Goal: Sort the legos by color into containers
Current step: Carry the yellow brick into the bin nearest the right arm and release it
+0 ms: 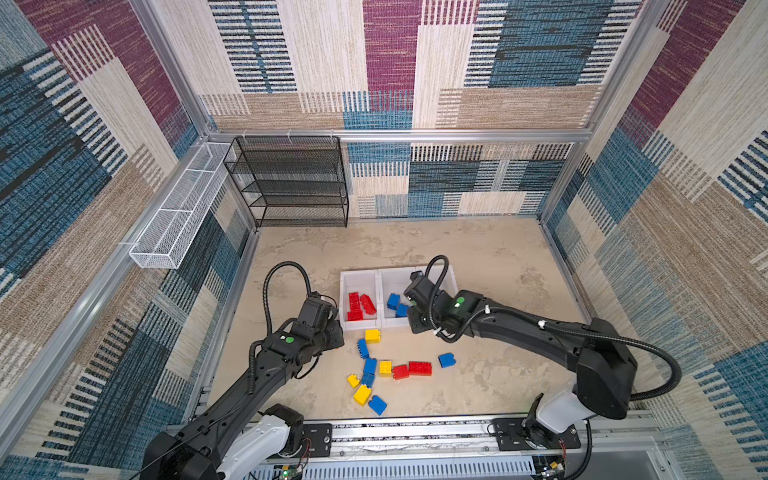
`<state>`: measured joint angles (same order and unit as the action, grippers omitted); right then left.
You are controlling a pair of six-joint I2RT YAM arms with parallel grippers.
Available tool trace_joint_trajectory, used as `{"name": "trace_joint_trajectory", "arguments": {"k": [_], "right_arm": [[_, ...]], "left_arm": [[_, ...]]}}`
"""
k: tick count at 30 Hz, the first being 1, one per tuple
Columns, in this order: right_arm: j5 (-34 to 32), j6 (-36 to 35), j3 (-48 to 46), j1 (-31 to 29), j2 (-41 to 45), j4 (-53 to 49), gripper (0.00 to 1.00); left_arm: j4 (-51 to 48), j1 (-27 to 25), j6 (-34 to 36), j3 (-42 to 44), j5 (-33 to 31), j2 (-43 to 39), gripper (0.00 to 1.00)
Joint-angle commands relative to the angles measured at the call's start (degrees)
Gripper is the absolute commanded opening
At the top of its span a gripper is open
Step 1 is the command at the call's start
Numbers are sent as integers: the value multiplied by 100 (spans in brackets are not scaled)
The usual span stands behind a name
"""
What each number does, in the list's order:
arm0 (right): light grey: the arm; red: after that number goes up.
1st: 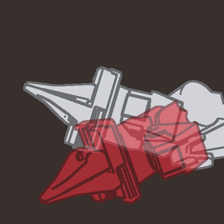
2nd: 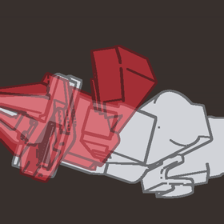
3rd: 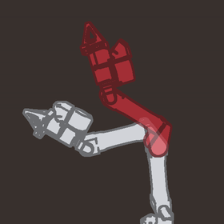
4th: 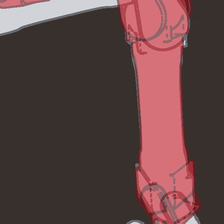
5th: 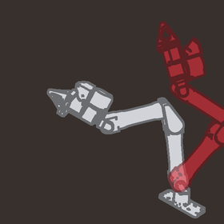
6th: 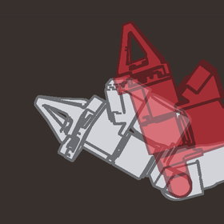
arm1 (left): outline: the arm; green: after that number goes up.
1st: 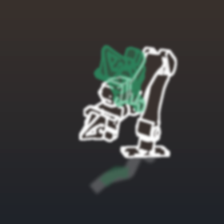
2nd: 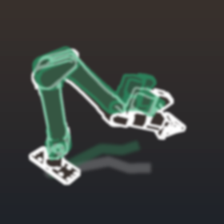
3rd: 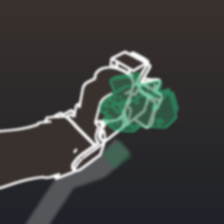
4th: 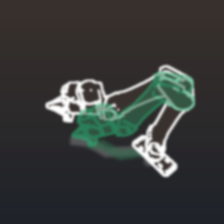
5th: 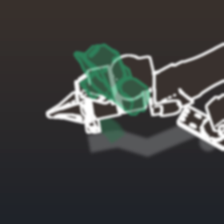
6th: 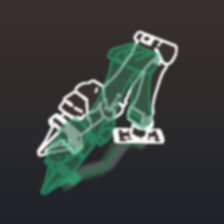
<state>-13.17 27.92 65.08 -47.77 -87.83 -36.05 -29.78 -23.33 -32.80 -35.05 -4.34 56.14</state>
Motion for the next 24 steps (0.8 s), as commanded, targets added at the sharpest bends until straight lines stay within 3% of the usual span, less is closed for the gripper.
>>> {"name": "trace_joint_trajectory", "arguments": {"k": [1, 14, 19, 24], "right_arm": [[-26, -328, -143, 488, 199, 303, 33], [305, -790, 377, 1260, -699, 681, 36], [273, -772, 500, 1269, -772, 569, 57], [267, -692, 471, 1279, -639, 571, 64]], "left_arm": [[-54, 4, -44, -40, -72, 12, 56], [-214, 4, -79, 80, -155, -304, 56], [-94, 7, -192, 226, -43, -332, 56], [-202, 9, -27, 104, -117, -275, 56]]}}
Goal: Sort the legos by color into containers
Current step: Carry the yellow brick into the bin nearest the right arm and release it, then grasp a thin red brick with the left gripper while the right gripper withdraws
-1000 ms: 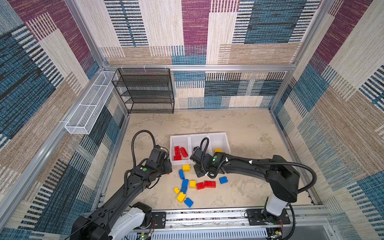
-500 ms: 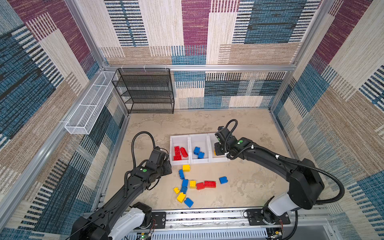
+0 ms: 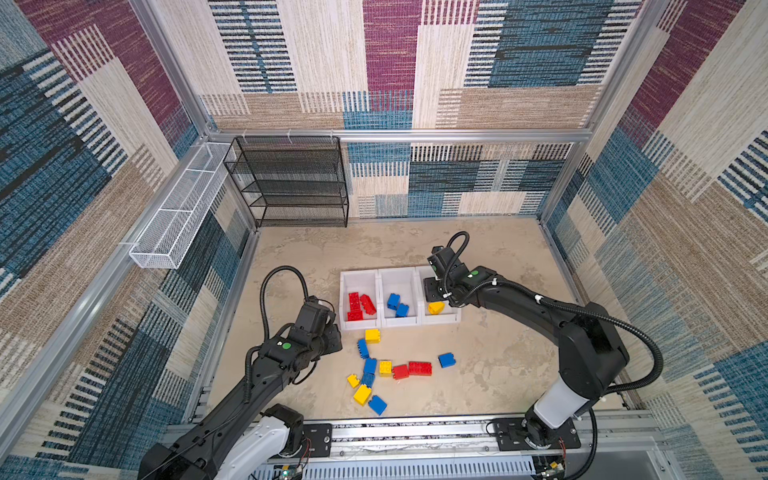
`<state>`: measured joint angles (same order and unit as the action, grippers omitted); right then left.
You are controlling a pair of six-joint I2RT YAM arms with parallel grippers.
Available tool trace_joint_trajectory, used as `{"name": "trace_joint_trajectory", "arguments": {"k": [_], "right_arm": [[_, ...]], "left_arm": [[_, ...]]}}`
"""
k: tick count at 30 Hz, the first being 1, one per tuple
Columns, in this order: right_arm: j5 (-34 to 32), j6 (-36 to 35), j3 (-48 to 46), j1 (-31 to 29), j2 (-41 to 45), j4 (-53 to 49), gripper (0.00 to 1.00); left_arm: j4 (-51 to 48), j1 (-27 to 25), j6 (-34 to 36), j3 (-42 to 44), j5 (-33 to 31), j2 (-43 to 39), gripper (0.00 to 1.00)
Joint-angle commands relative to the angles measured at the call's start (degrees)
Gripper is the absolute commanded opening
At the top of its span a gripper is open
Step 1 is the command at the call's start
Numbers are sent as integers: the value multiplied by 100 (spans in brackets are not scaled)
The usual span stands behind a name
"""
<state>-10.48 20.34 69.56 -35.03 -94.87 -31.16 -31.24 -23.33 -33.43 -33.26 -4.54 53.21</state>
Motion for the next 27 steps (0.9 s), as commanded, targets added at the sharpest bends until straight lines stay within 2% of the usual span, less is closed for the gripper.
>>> {"name": "trace_joint_trajectory", "arguments": {"k": [1, 15, 27], "right_arm": [[47, 91, 22, 4, 70, 62, 64], [332, 430, -705, -5, 871, 124, 68], [380, 643, -1164, 3, 1339, 139, 68]], "left_arm": [[-58, 16, 63, -82, -109, 29, 57], [120, 15, 1, 35, -79, 250, 57], [590, 27, 7, 47, -74, 1031, 46]]}}
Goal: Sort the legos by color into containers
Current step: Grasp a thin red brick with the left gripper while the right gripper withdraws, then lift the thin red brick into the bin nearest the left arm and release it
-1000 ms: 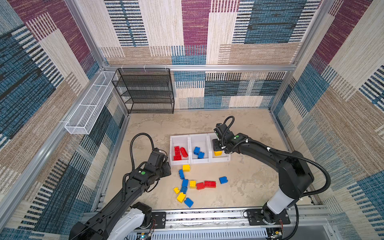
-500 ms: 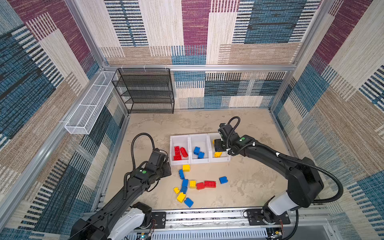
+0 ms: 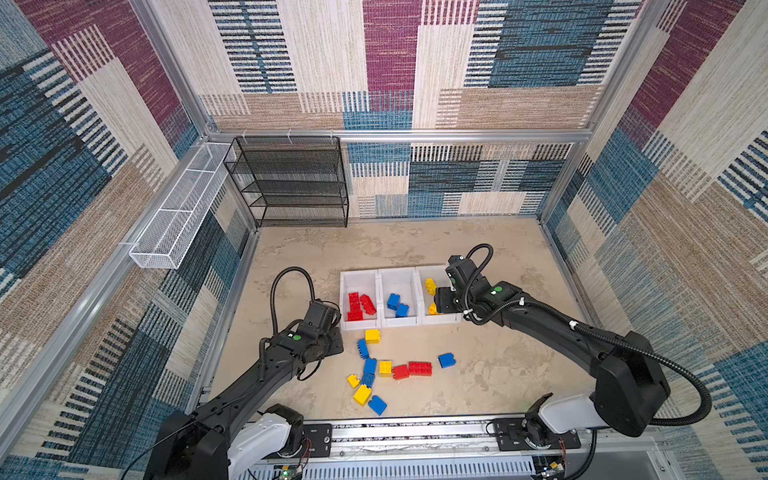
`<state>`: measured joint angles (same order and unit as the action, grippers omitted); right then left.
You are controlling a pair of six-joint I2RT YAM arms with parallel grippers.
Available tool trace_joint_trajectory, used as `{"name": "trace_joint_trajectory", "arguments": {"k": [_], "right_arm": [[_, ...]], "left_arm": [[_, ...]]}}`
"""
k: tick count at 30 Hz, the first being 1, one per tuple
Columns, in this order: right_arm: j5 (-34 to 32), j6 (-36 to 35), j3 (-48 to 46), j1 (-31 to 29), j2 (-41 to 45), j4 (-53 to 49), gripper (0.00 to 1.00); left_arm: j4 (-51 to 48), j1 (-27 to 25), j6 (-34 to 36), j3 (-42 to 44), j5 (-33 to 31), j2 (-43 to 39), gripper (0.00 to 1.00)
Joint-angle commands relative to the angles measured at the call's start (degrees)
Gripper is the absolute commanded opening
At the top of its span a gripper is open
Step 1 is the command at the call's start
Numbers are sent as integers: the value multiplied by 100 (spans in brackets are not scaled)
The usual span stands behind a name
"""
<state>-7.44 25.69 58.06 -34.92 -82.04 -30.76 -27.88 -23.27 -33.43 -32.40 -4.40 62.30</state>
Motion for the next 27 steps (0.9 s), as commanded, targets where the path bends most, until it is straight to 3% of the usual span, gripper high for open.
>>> {"name": "trace_joint_trajectory", "arguments": {"k": [1, 10, 16, 27], "right_arm": [[66, 108, -45, -13, 84, 69, 68], [32, 226, -173, -11, 267, 23, 68], [-3, 242, -199, -7, 338, 9, 67], [-49, 263, -234, -8, 452, -63, 66]], "left_arm": [[298, 18, 8, -48, -87, 213, 45], [473, 93, 187, -219, -178, 904, 39], [497, 96, 232, -275, -175, 1070, 22], [-37, 95, 513, -733, 150, 144, 15]]}}
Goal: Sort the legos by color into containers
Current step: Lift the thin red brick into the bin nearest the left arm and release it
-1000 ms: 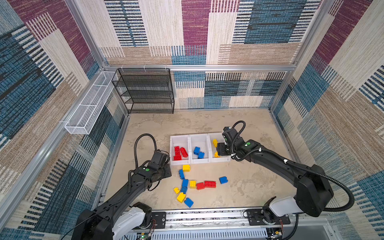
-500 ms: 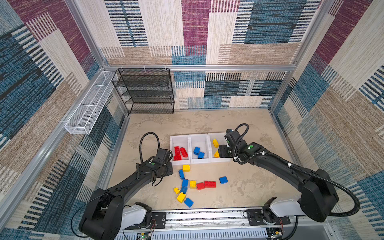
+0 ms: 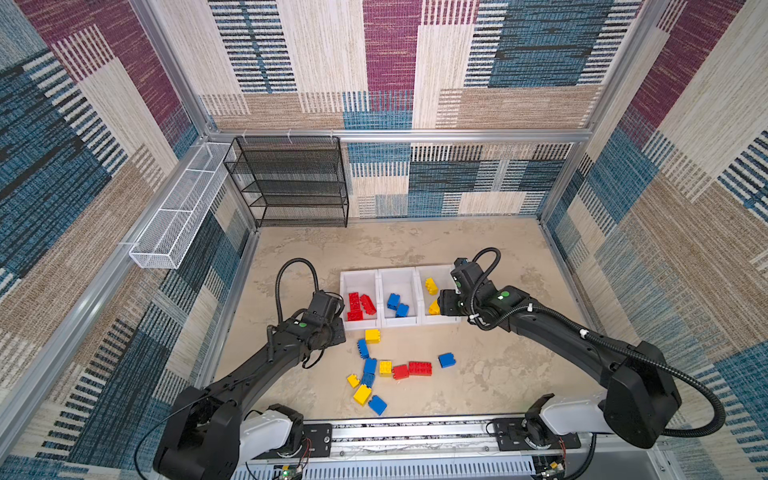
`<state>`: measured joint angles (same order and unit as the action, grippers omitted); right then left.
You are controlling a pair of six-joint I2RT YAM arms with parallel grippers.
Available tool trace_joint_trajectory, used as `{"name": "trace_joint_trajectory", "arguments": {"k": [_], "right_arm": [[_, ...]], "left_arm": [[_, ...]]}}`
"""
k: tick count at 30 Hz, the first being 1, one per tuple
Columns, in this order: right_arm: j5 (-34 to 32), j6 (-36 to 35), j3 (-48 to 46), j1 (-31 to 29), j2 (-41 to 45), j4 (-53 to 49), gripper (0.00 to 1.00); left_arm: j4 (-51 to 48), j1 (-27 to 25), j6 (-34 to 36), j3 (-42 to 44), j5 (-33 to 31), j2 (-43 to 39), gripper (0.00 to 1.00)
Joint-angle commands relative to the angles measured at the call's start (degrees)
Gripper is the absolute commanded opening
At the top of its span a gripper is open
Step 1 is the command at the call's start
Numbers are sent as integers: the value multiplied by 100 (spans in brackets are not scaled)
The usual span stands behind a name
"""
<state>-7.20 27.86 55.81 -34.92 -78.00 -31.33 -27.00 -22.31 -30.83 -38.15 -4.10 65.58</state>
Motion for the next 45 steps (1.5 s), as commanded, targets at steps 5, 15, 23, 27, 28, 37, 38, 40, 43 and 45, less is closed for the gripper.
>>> {"name": "trace_joint_trajectory", "arguments": {"k": [5, 15, 23, 27, 28, 37, 38, 40, 43, 45], "right_arm": [[-57, 17, 94, -15, -49, -22, 66], [-103, 123, 16, -7, 145, -143, 65], [-143, 274, -176, -11, 364, -180, 65], [-132, 288, -158, -7, 355, -189, 65], [-132, 290, -158, -13, 358, -189, 65], [-66, 333, -226, -15, 395, -172, 65], [-54, 338, -250, -16, 391, -161, 65], [-40, 336, -264, -11, 391, -139, 65], [-22, 326, -272, -15, 363, -119, 65], [-18, 309, -259, -10, 340, -110, 65]], "left_arm": [[85, 3, 543, -769, 206, -96, 16], [683, -98, 424, -1554, 1124, 1628, 15], [948, -187, 373, -1681, 1404, 2192, 16], [984, -204, 352, -1617, 1431, 2173, 29], [982, -204, 341, -1584, 1416, 2157, 33], [892, -199, 273, -1281, 1203, 1748, 44], [879, -200, 268, -1250, 1177, 1687, 44], [853, -199, 253, -1170, 1115, 1588, 45], [826, -196, 213, -1030, 1035, 1454, 45], [813, -198, 192, -946, 986, 1369, 46]]}}
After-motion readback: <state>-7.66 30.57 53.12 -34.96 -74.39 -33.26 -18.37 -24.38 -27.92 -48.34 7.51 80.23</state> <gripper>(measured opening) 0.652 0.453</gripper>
